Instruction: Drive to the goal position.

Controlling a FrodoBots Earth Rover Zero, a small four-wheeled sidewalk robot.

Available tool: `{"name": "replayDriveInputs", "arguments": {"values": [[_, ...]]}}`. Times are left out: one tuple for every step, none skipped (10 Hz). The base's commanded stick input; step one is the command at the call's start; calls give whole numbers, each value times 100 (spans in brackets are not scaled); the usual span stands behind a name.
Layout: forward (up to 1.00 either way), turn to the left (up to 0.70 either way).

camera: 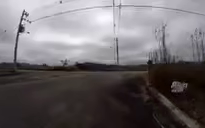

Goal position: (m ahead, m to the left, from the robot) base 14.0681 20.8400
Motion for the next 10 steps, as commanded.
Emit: {"name": "replayDriveInputs", "arguments": {"values": [[70, 0], [70, 0], [70, 0], [70, 0], [70, 0], [70, 0], [61, 0], [48, 0], [45, 0], [45, 0]]}}
